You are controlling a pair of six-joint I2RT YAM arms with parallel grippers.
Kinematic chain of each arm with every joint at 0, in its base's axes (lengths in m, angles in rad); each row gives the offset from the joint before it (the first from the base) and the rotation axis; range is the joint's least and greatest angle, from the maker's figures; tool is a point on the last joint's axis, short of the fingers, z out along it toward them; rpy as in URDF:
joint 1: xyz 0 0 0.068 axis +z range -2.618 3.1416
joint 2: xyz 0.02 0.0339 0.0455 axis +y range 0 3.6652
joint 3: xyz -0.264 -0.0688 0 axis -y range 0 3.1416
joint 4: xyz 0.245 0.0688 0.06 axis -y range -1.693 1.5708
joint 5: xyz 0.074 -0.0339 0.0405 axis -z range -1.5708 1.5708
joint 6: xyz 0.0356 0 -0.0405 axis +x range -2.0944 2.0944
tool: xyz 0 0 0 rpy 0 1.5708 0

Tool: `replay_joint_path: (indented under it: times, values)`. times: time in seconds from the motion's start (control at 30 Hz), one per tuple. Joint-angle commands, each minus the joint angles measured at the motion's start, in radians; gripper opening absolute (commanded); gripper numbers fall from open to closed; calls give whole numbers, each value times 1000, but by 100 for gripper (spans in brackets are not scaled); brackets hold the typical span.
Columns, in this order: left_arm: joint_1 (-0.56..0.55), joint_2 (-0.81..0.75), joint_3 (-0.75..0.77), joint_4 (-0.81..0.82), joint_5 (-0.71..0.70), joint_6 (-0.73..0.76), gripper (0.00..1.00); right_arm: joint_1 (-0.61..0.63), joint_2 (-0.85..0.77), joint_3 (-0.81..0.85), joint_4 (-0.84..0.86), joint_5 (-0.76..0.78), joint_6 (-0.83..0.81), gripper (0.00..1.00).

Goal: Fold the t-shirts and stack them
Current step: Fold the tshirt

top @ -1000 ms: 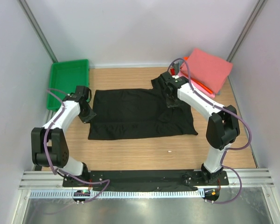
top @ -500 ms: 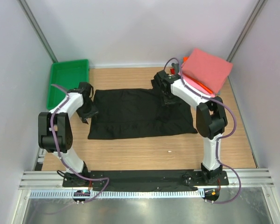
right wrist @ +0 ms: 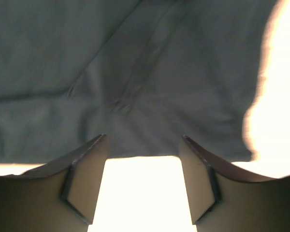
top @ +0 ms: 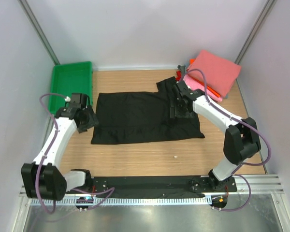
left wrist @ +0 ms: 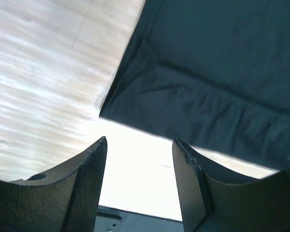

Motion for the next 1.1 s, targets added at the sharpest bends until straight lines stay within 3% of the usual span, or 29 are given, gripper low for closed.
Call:
replay_joint_path:
  times: [0.0,0.17,0.7,1.07]
  values:
    - [-8,-124,-84,18,45,61,57,1,-12,-111,177,-243,75,64]
    - [-11,-257,-124,92,104,73,56,1,36,-167,225,-275,104,57]
    - [-11,-250,-130,89,113,73,55,1,183,-85,231,-209,118,45]
    - [-11,-247,-130,91,144,74,55,1,253,89,130,-133,84,41]
